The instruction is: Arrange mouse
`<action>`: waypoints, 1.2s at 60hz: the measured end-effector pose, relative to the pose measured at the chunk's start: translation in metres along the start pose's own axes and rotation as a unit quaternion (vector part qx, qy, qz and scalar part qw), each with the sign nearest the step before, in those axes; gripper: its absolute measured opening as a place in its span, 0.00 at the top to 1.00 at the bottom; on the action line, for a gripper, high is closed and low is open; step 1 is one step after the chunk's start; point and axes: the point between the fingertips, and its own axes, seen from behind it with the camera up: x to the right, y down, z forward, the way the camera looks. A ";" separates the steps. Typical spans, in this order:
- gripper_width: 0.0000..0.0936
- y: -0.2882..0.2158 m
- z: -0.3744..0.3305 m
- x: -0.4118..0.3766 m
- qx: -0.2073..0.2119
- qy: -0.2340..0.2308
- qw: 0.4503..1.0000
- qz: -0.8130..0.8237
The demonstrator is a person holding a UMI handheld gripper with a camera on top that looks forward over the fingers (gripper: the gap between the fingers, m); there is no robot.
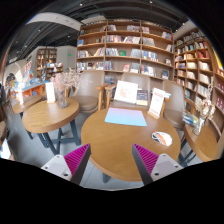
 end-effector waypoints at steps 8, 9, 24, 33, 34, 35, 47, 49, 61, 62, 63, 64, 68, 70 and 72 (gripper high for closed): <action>0.09 0.004 0.004 0.030 -0.007 0.026 1.000 0.006; 0.09 0.005 0.006 0.039 -0.009 0.030 0.999 0.007; 0.08 0.030 0.016 0.139 -0.036 0.092 0.995 0.027; 0.09 0.045 0.022 0.188 -0.054 0.125 0.990 0.039; 0.09 0.046 0.023 0.192 -0.056 0.127 0.990 0.040; 0.09 0.047 0.024 0.197 -0.057 0.129 0.989 0.040; 0.09 0.056 0.047 0.250 -0.064 0.158 0.984 0.048; 0.09 0.058 0.052 0.256 -0.066 0.159 0.984 0.055; 0.09 0.072 0.089 0.277 -0.081 0.148 0.982 0.078; 0.09 0.073 0.092 0.277 -0.082 0.146 0.983 0.079; 0.09 0.074 0.096 0.277 -0.083 0.143 0.983 0.081; 0.09 0.076 0.100 0.277 -0.084 0.141 0.983 0.082; 0.09 0.078 0.113 0.281 -0.090 0.136 0.983 0.085; 0.09 0.079 0.120 0.282 -0.091 0.134 0.983 0.085; 0.09 0.080 0.127 0.284 -0.094 0.132 0.983 0.083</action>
